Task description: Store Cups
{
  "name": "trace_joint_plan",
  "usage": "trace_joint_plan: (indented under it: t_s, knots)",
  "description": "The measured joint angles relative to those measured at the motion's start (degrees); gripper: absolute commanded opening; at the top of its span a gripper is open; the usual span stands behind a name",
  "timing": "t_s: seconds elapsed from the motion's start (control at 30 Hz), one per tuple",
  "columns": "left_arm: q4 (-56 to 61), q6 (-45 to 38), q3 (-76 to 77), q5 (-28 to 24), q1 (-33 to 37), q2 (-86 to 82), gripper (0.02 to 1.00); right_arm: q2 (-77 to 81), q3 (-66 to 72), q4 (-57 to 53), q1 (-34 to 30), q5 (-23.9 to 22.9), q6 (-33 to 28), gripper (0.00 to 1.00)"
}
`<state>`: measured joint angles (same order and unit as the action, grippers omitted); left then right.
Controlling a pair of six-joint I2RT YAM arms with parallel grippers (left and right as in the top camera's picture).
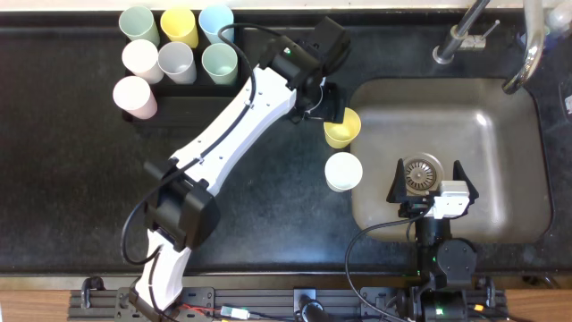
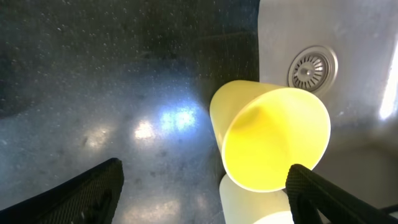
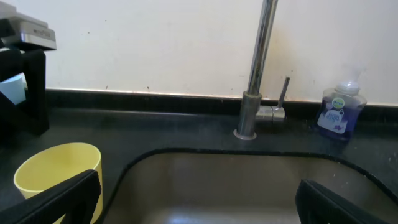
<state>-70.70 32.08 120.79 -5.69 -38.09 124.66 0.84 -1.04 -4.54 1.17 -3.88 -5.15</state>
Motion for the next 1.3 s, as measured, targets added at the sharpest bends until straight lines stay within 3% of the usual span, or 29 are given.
trace_joint_plan:
  t_s: [0.2, 0.4, 0.57, 0.9, 1.03, 1.3]
  knots:
    - [2.56, 0.68, 0.0, -0.35, -0.2, 2.99, 0.842, 0.0, 0.0, 0.0, -0.02, 0.02, 0.0, 0.998]
    - [4.42, 1.09, 0.0, -0.35, -0.2, 6.71, 0.761, 0.0, 0.0, 0.02, 0.0, 0.0, 0.0, 0.996]
    - [4.55, 2.19, 0.0, -0.39, -0.2, 7.61, 0.439, 0.0, 0.0, 0.04, 0.0, 0.02, 0.02, 0.996]
    - [5.16, 2.51, 0.0, -0.37, -0.2, 7.61, 0.104, 0.0, 0.0, 0.02, 0.0, 0.02, -0.02, 0.996]
    - [5.4, 2.38, 0.0, -0.76, -0.2, 7.61, 0.036, 0.0, 0.0, 0.02, 0.0, 0.02, 0.0, 0.998]
    - [5.09, 2.29, 0.02, -0.68, -0.17, 7.45, 0.034, 0.0, 0.0, 0.02, 0.0, 0.0, 0.0, 0.996]
